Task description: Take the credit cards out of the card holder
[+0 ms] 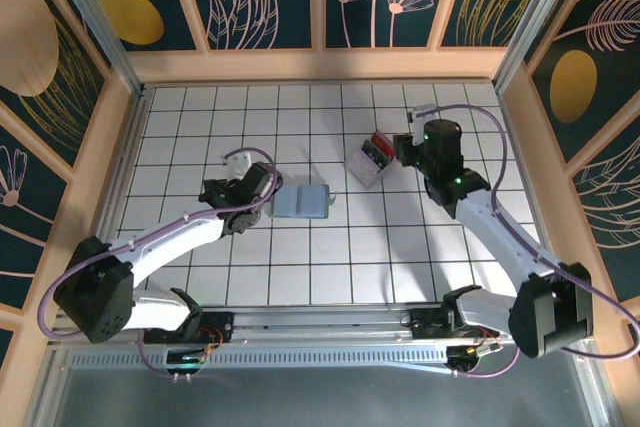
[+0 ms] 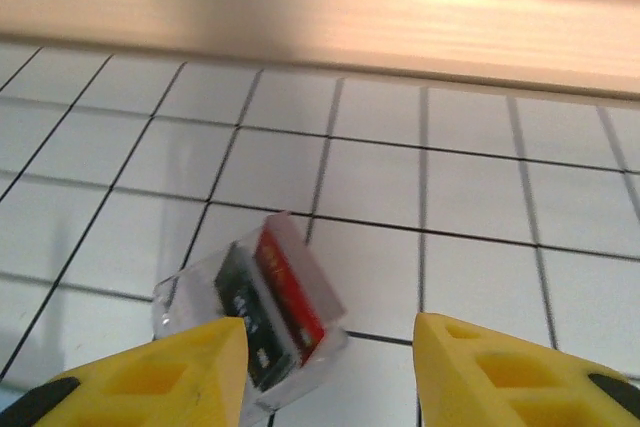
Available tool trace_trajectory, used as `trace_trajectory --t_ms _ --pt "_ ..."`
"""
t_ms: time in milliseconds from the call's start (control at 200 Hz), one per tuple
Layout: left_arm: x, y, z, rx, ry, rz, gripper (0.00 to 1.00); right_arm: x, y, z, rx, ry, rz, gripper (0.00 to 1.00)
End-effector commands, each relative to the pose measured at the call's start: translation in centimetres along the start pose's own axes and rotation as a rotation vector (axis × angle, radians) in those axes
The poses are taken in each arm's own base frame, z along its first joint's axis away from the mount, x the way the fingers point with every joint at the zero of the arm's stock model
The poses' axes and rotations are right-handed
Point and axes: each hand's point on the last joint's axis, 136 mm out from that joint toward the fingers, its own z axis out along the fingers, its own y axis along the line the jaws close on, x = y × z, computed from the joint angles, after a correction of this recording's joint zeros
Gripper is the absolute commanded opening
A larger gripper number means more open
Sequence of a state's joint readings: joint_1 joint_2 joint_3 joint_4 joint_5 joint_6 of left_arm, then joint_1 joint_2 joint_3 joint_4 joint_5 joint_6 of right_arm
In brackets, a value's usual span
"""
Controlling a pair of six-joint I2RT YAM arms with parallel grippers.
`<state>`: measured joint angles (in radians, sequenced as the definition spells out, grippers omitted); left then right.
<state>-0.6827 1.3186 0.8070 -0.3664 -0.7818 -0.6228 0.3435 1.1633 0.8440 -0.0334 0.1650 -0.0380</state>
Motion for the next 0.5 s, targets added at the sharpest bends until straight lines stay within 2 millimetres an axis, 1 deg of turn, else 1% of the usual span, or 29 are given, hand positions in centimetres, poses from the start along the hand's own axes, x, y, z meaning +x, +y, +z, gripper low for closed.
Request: trace_trajectory --t_ms 0,120,160,190,220,230,380,495 --pt "-0.8 2.6 0.3 -0.07 -0.061 -0.015 0.99 -0.3 -4.3 -1.7 0.212 -0.082 0.109 0.53" --pt "-1.5 4.8 0.9 -0.084 -0.107 -0.093 0.99 0.5 -7.0 -3.6 0.322 -0.131 0.204 0.66" --pt "-1.9 5.6 1.1 -0.093 -0.13 -0.118 0.99 0.8 -7.7 -4.2 0.347 -0.15 0.235 0.73" --pt "-2.2 6.2 1.1 -0.103 -0.153 -0.131 0.99 1.0 -8.2 -4.7 0.367 -0.167 0.258 0.8" --pt "-2.5 6.7 1.1 -0.117 -0.179 -0.145 0.99 1.3 -8.7 -5.1 0.382 -0.18 0.276 0.96" --pt "-2.6 6.9 1.1 -0.124 -0.19 -0.151 0.99 1.3 -8.8 -5.3 0.386 -0.185 0.283 0.98" --pt "-3.6 9.5 1.0 -0.194 -0.318 -0.215 0.99 2.6 -10.8 -6.6 0.465 -0.229 0.365 0.99" --pt "-3.7 11.1 1.6 -0.222 -0.386 -0.244 0.99 3.7 -11.7 -6.7 0.522 -0.24 0.378 0.99"
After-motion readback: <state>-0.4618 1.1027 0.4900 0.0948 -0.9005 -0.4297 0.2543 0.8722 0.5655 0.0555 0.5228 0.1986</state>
